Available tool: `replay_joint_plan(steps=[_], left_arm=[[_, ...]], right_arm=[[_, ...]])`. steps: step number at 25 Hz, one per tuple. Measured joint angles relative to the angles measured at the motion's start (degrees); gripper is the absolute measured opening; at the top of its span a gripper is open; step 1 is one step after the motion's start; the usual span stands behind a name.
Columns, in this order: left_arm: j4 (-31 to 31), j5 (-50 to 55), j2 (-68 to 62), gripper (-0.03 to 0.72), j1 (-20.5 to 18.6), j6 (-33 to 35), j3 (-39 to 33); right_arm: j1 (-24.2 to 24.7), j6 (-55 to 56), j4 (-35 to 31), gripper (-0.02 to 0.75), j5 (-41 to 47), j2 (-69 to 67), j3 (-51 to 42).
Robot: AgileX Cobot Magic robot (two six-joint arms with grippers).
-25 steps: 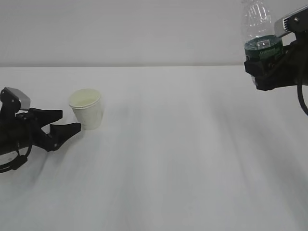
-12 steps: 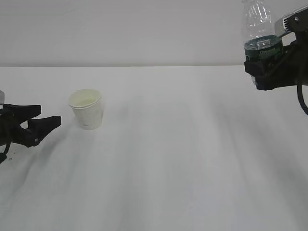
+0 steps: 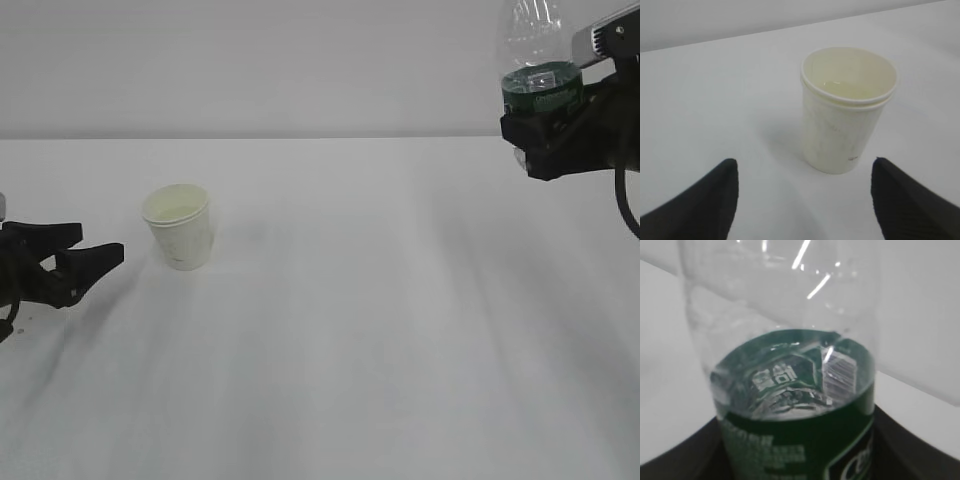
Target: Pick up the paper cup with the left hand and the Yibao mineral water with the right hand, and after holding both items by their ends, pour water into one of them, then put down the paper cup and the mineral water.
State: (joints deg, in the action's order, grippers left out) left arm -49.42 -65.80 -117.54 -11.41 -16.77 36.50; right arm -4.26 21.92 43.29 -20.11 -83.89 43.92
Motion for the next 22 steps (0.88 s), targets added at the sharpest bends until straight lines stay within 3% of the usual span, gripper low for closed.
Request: replay_joint_plan(steps=[9, 22], left_arm=[[0.0, 0.0, 2.43, 0.567, 0.0, -0.56, -0.05], [0.0, 0.0, 5.59, 0.565, 0.0, -1.02, -0.13]], right_arm=[[0.0, -0.52, -0.13, 0.462, -2.75, 0.0, 0.0], [0.0, -8.61, -12.05, 0.462, -6.18, -3.76, 0.0]])
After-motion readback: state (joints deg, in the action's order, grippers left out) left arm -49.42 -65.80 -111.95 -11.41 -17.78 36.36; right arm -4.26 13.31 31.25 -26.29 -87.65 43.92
